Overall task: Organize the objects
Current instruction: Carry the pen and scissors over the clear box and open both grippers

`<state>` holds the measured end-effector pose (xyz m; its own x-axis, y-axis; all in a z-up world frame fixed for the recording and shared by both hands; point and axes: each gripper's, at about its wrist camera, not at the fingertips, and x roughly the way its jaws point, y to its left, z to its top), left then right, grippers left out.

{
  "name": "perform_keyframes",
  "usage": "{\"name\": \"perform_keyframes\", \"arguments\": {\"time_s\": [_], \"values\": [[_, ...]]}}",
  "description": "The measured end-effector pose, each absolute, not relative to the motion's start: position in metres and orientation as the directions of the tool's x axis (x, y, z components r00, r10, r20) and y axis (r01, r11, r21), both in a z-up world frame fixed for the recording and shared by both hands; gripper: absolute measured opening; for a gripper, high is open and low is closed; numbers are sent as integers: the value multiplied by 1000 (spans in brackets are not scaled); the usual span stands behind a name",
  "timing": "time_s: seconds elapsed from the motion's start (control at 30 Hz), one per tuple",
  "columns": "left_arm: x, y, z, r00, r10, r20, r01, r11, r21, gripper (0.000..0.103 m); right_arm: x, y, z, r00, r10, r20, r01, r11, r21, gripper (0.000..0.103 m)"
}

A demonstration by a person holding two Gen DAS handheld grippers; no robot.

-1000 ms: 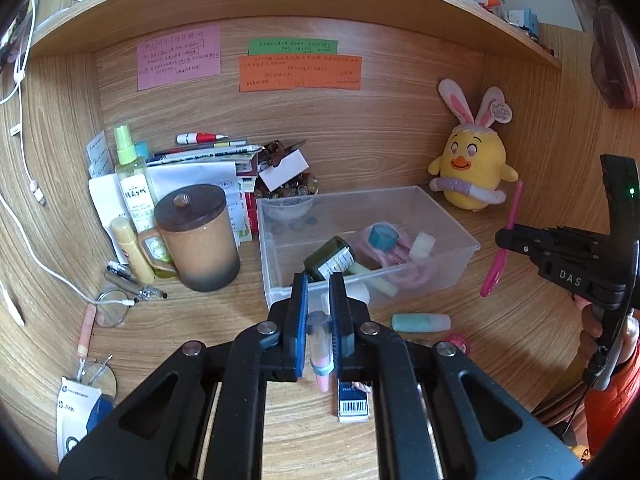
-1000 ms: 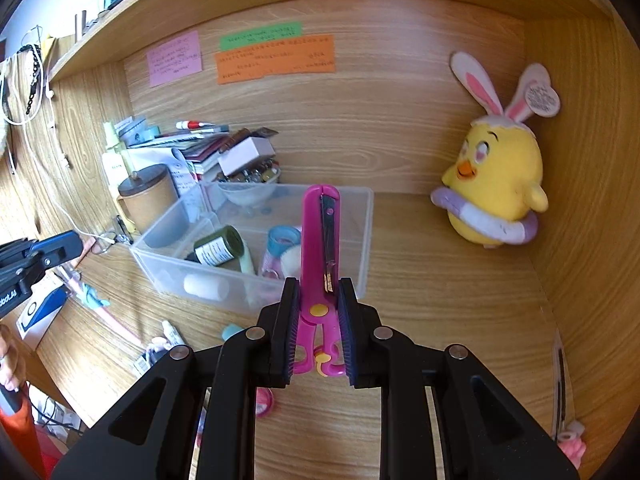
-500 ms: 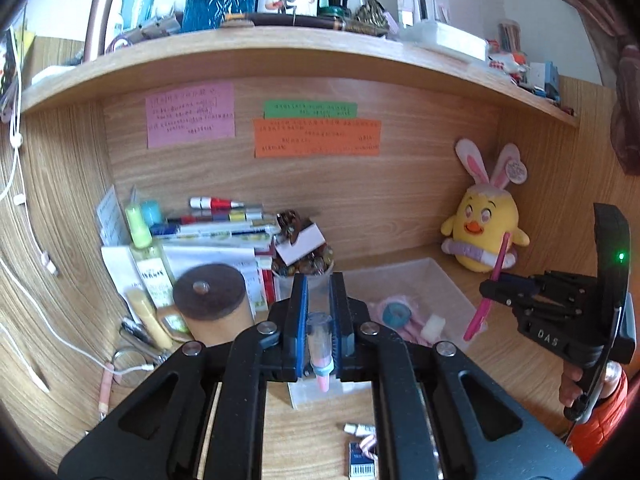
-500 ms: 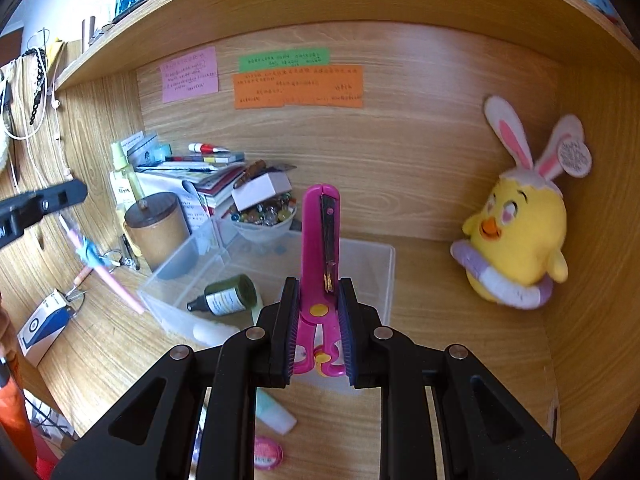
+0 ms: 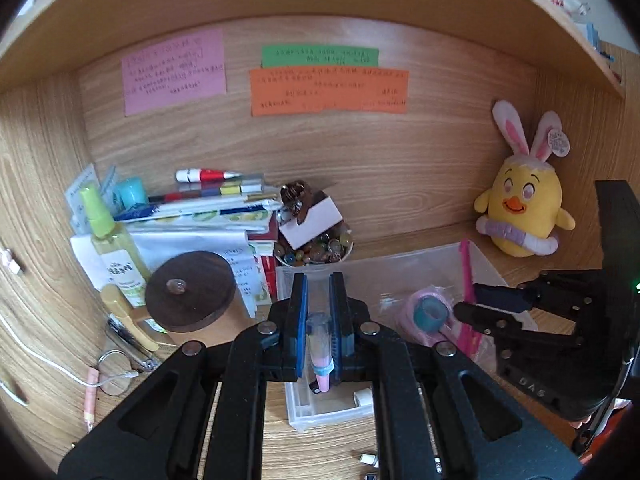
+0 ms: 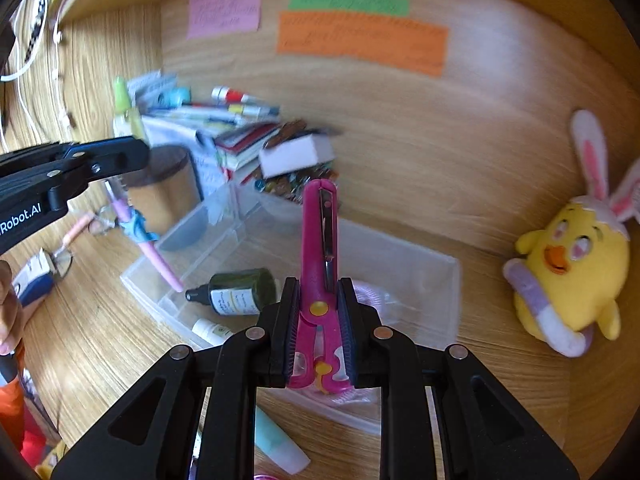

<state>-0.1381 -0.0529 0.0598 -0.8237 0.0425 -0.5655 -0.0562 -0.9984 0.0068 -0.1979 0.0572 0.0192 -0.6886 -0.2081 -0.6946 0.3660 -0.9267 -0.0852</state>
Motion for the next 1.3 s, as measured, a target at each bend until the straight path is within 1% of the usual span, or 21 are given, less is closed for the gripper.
{"name": "perform_keyframes", "arguments": {"time_s": [0.23, 0.37, 0.43, 0.47, 0.5, 0.53, 0.6, 0.63, 0.67, 0.7, 0.83, 0.9, 0.93, 1.0, 1.03, 1.1, 1.23, 1.3], "values": [[-162, -47, 40, -767, 118, -630, -110, -993, -52, 9, -220, 47, 3, -641, -214, -738, 396, -915, -78, 17], [-170, -46, 32, -747, 137, -651, -119, -990, -71, 9, -232, 42, -6, -607, -213, -766, 408, -910, -69, 17], [-173, -47, 30, -741, 142, -657, -117, -990, -82, 14, -237, 41, -10, -594, -218, -774, 410, -910, -59, 17], [-174, -48, 29, -738, 142, -660, -114, -990, -85, 20, -239, 41, -12, -589, -220, -778, 410, -911, -52, 17], [-174, -49, 29, -736, 138, -662, -108, -990, -85, 29, -241, 40, -14, -585, -220, -781, 409, -911, -50, 17], [-174, -50, 28, -737, 133, -663, -103, -991, -85, 34, -241, 40, -15, -582, -218, -783, 408, -912, -50, 17], [-173, -53, 30, -742, 134, -656, -99, -991, -91, 52, -241, 39, -15, -583, -217, -783, 408, -911, -52, 19], [-171, -54, 31, -747, 133, -652, -96, -991, -92, 55, -242, 39, -15, -583, -217, -783, 409, -911, -51, 20], [-170, -56, 33, -752, 132, -646, -93, -991, -94, 59, -241, 40, -14, -587, -220, -779, 409, -911, -51, 25], [-168, -57, 34, -757, 131, -640, -90, -991, -96, 60, -239, 40, -13, -592, -222, -775, 409, -911, -52, 32], [-163, -61, 40, -766, 132, -630, -87, -991, -102, 63, -228, 40, -3, -632, -220, -744, 401, -914, -70, 46], [-157, -62, 43, -772, 128, -622, -85, -991, -99, 70, -220, 43, 3, -646, -223, -730, 398, -914, -73, 53], [-154, -63, 45, -776, 124, -618, -83, -992, -95, 71, -215, 44, 6, -654, -222, -723, 395, -915, -76, 54], [-146, -62, 48, -785, 118, -608, -83, -993, -86, 78, -206, 48, 10, -668, -220, -711, 389, -918, -81, 56], [-142, -61, 50, -789, 118, -603, -86, -993, -83, 81, -202, 50, 12, -671, -221, -708, 387, -918, -81, 59], [-131, -61, 52, -795, 121, -595, -89, -993, -82, 89, -193, 55, 16, -681, -219, -699, 380, -922, -81, 65], [-112, -57, 53, -792, 130, -596, -98, -992, -86, 96, -172, 66, 21, -698, -223, -680, 365, -928, -71, 68], [-102, -55, 50, -789, 123, -602, -96, -992, -78, 97, -162, 72, 22, -703, -227, -674, 356, -933, -57, 75]]}}
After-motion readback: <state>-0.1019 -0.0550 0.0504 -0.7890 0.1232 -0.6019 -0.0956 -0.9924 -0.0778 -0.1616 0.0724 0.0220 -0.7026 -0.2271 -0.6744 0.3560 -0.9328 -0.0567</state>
